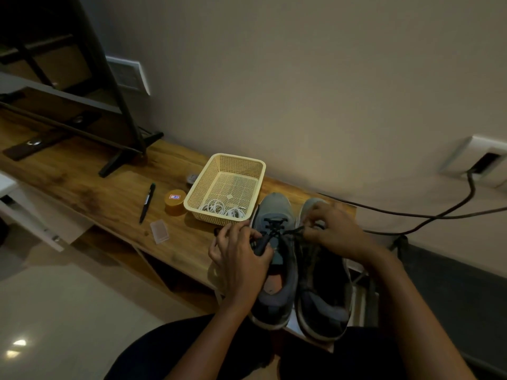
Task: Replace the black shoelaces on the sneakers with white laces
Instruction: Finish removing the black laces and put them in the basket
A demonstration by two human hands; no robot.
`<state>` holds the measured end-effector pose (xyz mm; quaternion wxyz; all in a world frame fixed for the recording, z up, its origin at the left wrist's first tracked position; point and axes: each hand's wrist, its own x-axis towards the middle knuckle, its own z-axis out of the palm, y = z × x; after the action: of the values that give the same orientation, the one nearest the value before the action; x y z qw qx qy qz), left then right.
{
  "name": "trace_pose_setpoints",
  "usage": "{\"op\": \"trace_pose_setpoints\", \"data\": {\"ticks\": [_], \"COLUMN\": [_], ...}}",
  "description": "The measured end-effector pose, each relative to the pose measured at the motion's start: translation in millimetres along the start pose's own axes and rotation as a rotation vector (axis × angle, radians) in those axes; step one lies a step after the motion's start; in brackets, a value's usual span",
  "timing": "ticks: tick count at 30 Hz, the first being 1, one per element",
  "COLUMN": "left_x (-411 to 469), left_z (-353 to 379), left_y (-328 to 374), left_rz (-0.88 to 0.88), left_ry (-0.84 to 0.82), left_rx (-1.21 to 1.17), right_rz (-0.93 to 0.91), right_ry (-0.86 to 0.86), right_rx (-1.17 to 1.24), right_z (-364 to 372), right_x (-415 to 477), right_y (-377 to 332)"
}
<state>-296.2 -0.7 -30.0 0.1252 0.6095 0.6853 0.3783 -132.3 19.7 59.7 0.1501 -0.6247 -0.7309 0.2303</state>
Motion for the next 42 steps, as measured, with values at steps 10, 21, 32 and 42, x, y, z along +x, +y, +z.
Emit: {"op": "trace_pose_setpoints", "data": {"ticks": [10,21,32,42], "left_x": [17.3,24.8,26.4,27.4], "left_z": [4.9,18.6,10.9,11.6], "left_y": [13.0,17.0,26.6,19.8], "left_rz": [0.248,0.216,0.029,0.280], "left_ry": [-0.200,-0.122,-0.052,-0.237], "left_rx": [0.249,0.310,-0.015,0.290], "right_rz": [0.173,0.046,0.082,0.018], "right_ry": [0.330,0.427,0.480,0.484], "right_rx": [-0.193,-0.312,-0.250,-0.149], "right_z": [22.6,61.2,67.3,68.9], "right_x": [1.8,-10.4,-11.8,-9.5], "right_y": [-6.7,1.1,8.6,11.0]}}
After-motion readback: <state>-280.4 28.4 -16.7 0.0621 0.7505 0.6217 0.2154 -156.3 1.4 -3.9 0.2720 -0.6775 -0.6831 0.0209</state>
